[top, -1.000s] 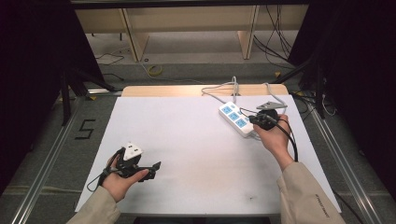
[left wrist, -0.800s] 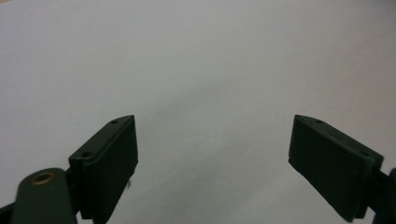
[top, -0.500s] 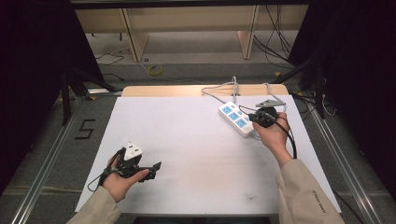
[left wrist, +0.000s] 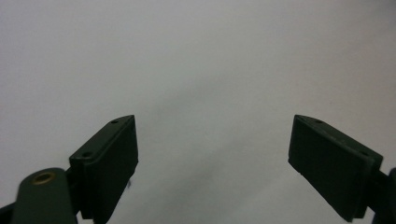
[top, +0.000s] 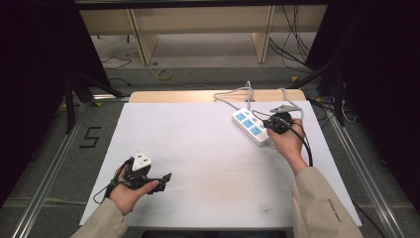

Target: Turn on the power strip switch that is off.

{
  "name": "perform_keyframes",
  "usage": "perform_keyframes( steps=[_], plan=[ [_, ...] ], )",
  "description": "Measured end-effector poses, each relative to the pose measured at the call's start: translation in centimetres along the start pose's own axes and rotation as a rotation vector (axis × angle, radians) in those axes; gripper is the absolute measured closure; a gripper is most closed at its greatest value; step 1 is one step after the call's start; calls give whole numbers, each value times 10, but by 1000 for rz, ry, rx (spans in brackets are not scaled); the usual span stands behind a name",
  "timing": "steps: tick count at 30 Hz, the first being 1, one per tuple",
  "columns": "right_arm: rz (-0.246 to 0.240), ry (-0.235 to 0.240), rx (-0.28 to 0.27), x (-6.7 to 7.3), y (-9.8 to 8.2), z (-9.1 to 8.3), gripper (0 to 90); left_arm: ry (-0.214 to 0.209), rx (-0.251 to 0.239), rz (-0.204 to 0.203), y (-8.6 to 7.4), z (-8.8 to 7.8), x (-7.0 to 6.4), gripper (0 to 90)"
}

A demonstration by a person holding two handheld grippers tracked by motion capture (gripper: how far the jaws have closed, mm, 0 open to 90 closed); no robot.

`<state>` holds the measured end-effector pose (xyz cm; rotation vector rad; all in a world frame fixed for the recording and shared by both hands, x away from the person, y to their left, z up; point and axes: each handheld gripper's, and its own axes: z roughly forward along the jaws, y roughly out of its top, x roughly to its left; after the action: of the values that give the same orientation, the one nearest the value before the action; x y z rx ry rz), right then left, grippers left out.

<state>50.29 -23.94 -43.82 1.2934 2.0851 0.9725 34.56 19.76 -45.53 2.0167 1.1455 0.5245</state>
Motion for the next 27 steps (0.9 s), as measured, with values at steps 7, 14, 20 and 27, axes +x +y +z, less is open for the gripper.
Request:
perform_keyframes(
  steps=[7,14,20,27],
  plan=[
    [-5,0,11,4,3,11,900,0,0,-4,-1,0,1,156],
    [-9,0,21,7,8,21,900,1,-2,-9,-2,0,1,156],
    [-2,-2,28,6,10,26,900,3,1,-6,-2,-1,1,156],
    [3,-7,39,5,13,32,900,5,-2,-7,-3,-2,2,156]
  ],
)
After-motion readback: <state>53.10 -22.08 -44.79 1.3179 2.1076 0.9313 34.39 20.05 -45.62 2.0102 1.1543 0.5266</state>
